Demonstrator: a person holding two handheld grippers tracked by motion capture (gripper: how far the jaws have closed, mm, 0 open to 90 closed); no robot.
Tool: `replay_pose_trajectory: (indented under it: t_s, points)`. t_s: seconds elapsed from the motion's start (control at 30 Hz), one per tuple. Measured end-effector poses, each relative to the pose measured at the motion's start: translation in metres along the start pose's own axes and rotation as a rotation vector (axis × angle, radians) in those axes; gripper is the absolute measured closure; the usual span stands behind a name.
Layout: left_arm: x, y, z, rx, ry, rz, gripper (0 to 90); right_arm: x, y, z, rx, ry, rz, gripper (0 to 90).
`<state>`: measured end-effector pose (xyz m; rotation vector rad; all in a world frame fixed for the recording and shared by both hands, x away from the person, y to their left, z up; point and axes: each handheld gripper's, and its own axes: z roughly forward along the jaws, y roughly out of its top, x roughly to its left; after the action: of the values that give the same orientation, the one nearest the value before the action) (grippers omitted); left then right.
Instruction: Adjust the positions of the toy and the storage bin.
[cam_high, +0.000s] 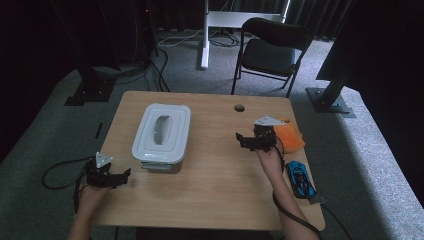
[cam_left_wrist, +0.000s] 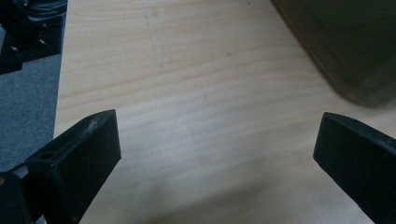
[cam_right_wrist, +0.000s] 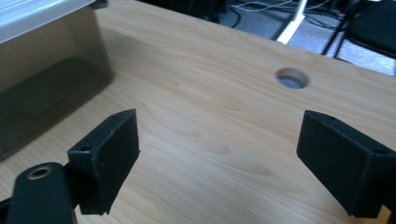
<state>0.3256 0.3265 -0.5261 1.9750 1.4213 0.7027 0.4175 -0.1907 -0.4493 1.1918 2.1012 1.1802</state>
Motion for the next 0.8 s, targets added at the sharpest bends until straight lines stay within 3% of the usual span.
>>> replay_pose_trajectory:
  t_s: [0.1,0.23,0.53,0.63,0.7,0.8]
  points:
    - [0.000,0.007,0.009,-0.002,0.005,0.023,1.2,0.012,-0.003,0.017,0.016,0.008,-0.001,12.5]
    - [0.002,0.009,0.016,0.004,0.016,0.020,1.2,0.020,-0.008,0.032,0.023,0.002,0.016,12.5]
    - [0.006,0.024,0.029,0.001,0.018,0.035,1.2,0.036,-0.019,0.066,0.033,0.048,0.057,12.5]
    - [0.007,0.030,0.035,0.002,0.026,0.038,1.2,0.042,-0.021,0.078,0.043,0.036,0.057,12.5]
    - [0.009,0.033,0.039,0.004,0.025,0.037,1.2,0.047,-0.022,0.086,0.039,-0.008,0.065,12.5]
    - [0.012,0.040,0.045,-0.007,0.041,0.037,1.2,0.050,-0.021,0.093,0.034,-0.030,0.086,12.5]
